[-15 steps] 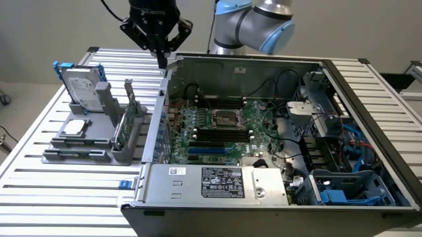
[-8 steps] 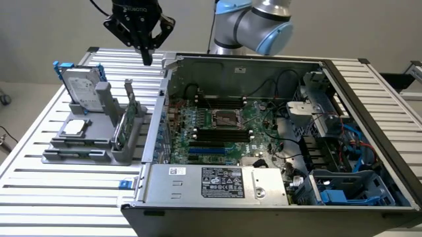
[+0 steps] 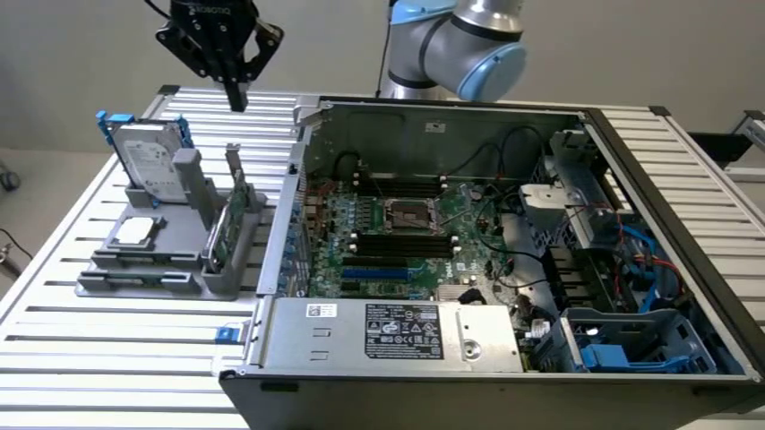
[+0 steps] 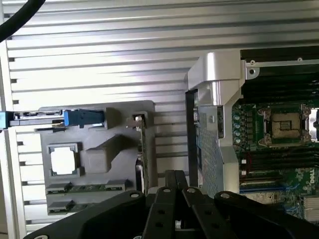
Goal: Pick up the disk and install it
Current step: 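Reach for the disk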
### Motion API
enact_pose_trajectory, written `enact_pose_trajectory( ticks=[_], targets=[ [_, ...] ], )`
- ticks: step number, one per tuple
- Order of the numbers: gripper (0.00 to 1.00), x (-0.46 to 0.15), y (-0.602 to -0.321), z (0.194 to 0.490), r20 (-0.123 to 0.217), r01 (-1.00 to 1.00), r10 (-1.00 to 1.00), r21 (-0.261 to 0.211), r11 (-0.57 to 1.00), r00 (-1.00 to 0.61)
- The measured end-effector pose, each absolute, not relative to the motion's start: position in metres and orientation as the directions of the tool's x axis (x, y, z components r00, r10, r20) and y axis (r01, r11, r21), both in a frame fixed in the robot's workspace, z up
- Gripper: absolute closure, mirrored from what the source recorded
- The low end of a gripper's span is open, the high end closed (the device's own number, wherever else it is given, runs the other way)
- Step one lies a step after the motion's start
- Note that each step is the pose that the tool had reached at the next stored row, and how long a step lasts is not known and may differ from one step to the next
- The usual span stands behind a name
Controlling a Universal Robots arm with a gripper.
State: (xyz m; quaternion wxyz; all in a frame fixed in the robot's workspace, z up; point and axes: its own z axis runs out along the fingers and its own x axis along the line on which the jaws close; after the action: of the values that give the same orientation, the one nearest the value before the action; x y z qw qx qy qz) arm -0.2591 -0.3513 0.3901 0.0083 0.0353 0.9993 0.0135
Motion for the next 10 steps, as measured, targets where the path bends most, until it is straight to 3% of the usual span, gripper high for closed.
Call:
enact_pose_trajectory(
  ticks=[10],
  targets=[
    [0.89,-0.304,-0.332,0.389,-0.014,0.070,0.071,0.015,0.997,-0.997]
  ],
)
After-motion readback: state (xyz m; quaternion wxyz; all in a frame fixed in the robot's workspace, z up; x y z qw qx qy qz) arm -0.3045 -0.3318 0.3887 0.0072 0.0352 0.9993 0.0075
